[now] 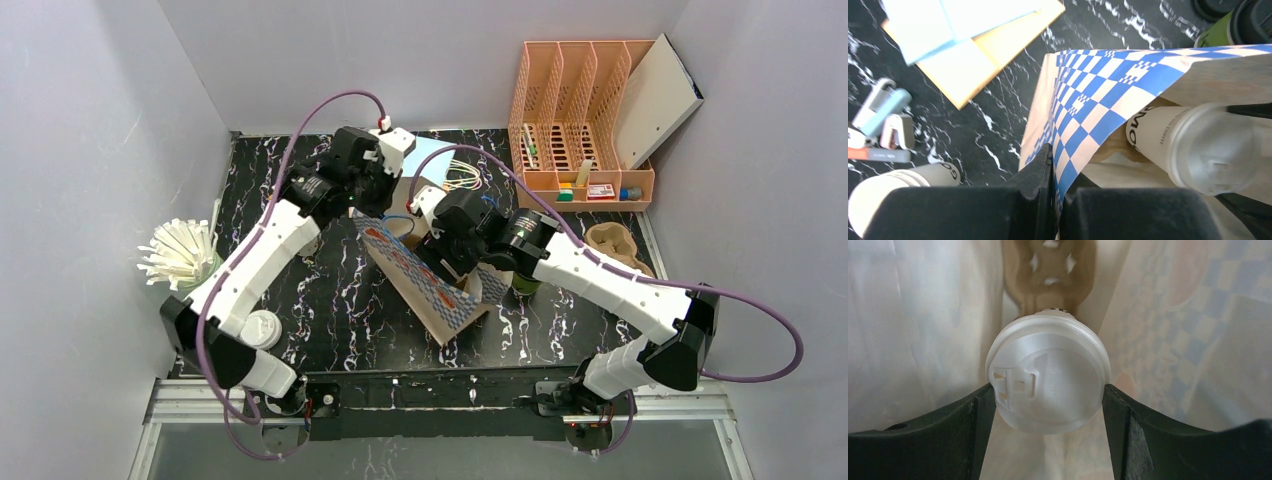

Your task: Pack the takeout coffee

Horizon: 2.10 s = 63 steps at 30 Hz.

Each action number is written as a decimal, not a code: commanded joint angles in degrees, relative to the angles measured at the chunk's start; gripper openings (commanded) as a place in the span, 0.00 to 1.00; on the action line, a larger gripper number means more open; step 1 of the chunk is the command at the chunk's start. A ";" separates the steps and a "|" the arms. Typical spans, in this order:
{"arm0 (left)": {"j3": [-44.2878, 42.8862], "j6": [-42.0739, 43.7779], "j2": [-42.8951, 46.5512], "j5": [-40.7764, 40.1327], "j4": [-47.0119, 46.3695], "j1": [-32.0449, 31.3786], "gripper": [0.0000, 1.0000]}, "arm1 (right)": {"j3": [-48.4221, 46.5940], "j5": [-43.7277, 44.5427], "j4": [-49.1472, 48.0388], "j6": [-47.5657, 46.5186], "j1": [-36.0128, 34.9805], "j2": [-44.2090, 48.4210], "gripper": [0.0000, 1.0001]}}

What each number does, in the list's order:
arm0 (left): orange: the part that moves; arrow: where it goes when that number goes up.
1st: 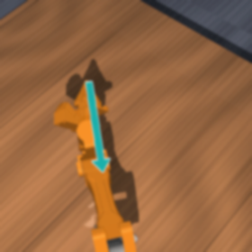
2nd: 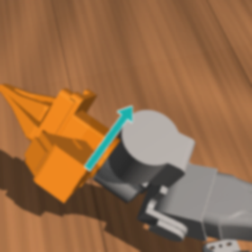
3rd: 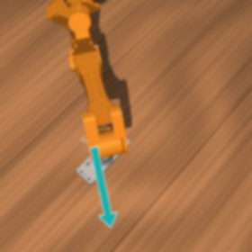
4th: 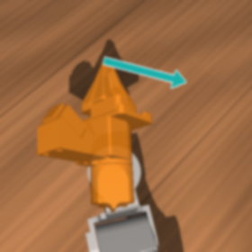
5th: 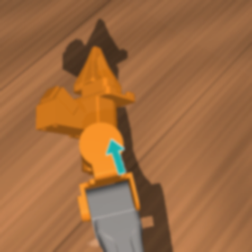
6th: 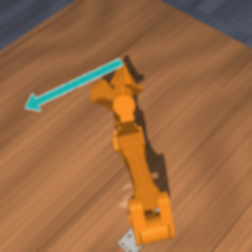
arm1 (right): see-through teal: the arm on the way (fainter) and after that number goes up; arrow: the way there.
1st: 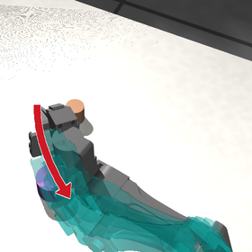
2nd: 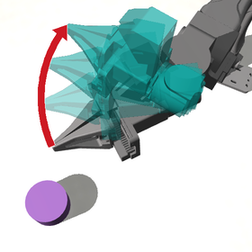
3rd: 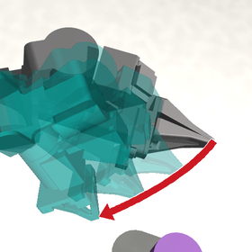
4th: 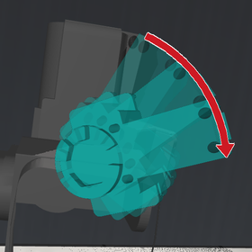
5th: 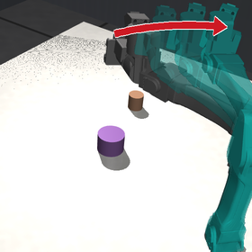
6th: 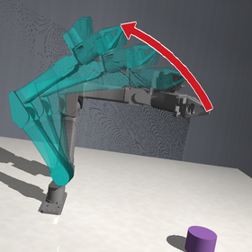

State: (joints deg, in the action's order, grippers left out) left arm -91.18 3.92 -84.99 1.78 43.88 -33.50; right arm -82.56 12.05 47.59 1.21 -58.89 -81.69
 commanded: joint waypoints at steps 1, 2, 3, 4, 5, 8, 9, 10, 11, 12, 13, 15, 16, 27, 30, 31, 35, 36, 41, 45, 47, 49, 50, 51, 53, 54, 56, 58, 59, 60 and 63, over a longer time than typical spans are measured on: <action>2.19 2.59 7.02 -0.04 -10.13 -0.41 0.00 | 1.04 1.35 -2.52 -0.63 -0.18 1.28 0.24; 2.43 3.26 7.49 0.30 -10.74 -0.49 0.00 | 1.31 1.59 -2.44 -0.27 -0.25 1.58 0.24; 2.57 3.86 7.81 0.89 -11.14 -0.51 0.00 | 1.66 1.51 -2.42 0.22 -0.26 1.96 0.24; 2.68 4.52 8.04 1.34 -11.40 -0.56 0.00 | 1.89 1.54 -2.30 0.77 -0.26 2.58 0.24; 2.76 5.06 8.16 1.81 -11.48 -0.60 0.00 | 2.02 1.58 -2.23 1.51 -0.26 3.06 0.24; 3.38 6.05 8.50 3.70 -11.75 -0.84 0.00 | 0.92 0.63 -1.96 3.50 -0.19 4.16 0.25; 3.64 6.17 8.63 4.06 -11.90 -1.01 0.00 | 0.41 0.61 -1.84 3.92 -0.19 3.85 0.25; 3.99 6.37 8.86 4.71 -12.20 -1.16 0.00 | -0.13 0.78 -1.81 3.97 -0.18 3.27 0.25; 4.38 6.51 9.06 5.20 -12.55 -1.36 0.00 | -0.48 1.17 -1.80 3.83 -0.17 2.64 0.25; 4.62 6.53 9.25 5.53 -12.88 -1.53 0.00 | -0.64 2.29 -2.18 3.70 -0.17 1.99 0.25; 4.91 6.58 9.45 5.83 -13.22 -1.69 0.00 | -0.56 3.54 -2.57 3.52 -0.17 1.51 0.23; 5.06 6.62 9.85 5.99 -13.90 -2.00 0.00 | 0.06 5.84 -3.93 3.00 -0.17 1.32 0.21; 5.18 6.62 10.11 5.80 -14.33 -2.09 0.00 | 0.57 7.05 -4.86 2.93 -0.17 1.58 0.21; 6.15 5.78 11.06 5.72 -14.74 -2.97 0.00 | 3.13 16.74 -3.46 4.39 -0.16 5.02 0.21; 6.36 5.75 11.10 5.84 -14.62 -3.04 0.00 | 3.87 16.55 -2.55 4.62 -0.17 5.47 0.21; 6.36 5.68 11.08 5.92 -14.57 -3.10 0.00 | 4.17 16.47 -2.80 4.59 -0.19 5.76 0.22; 6.71 5.39 10.79 6.14 -14.26 -3.15 0.00 | 5.76 16.21 -5.12 3.18 -0.17 6.30 0.22; 6.71 5.35 10.67 6.20 -14.14 -3.15 0.00 | 5.95 15.98 -5.22 2.90 -0.17 6.01 0.22; 6.41 5.26 10.20 5.76 -13.97 -3.20 0.00 | 6.91 12.00 -4.49 3.67 -0.19 5.79 0.22; 6.37 4.69 9.86 6.06 -14.04 -3.20 0.00 | 8.71 12.30 -4.09 4.12 -0.17 6.66 0.22; 6.39 4.47 9.69 6.16 -14.06 -3.24 0.00 | 9.81 13.37 -5.15 3.46 -0.17 7.18 0.22; 6.37 4.34 9.54 6.21 -13.94 -3.28 0.00 | 10.49 13.97 -6.16 2.84 -0.09 7.13 0.22; 6.36 4.29 9.50 6.29 -13.97 -3.32 0.00 | 10.68 14.34 -6.57 2.78 -0.18 7.03 0.22; 6.43 4.29 9.37 6.36 -13.93 -3.33 0.00 | 11.11 14.58 -7.23 2.57 -0.17 6.96 0.22; 6.54 4.06 9.03 6.88 -13.91 -3.33 0.00 | 12.32 15.49 -9.53 1.77 -0.22 7.14 0.22; 6.63 3.91 8.91 7.16 -13.94 -3.26 0.00 | 12.91 15.68 -10.78 1.24 -0.18 7.14 0.22; 6.92 3.65 8.79 7.43 -13.91 -3.28 0.00 | 13.82 16.21 -12.53 0.26 -0.17 7.10 0.22; 7.42 3.56 8.94 7.61 -13.91 -3.31 0.00 | 14.36 16.63 -13.76 -0.42 -0.17 7.00 0.22; 7.68 3.43 9.03 7.61 -13.95 -3.31 0.00 | 14.58 16.80 -14.17 -0.72 -0.17 7.00 0.22; 7.99 3.31 9.13 7.74 -13.91 -3.37 0.00 | 14.76 16.84 -14.34 -0.83 -0.13 6.91 0.22; 8.68 2.83 9.32 8.25 -13.83 -3.37 0.00 | 15.80 16.34 -14.77 -0.95 -0.17 6.97 0.22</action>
State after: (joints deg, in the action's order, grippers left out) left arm -83.37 7.88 -76.64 7.88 29.91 -36.51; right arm -67.55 26.92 37.21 1.65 -58.98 -76.18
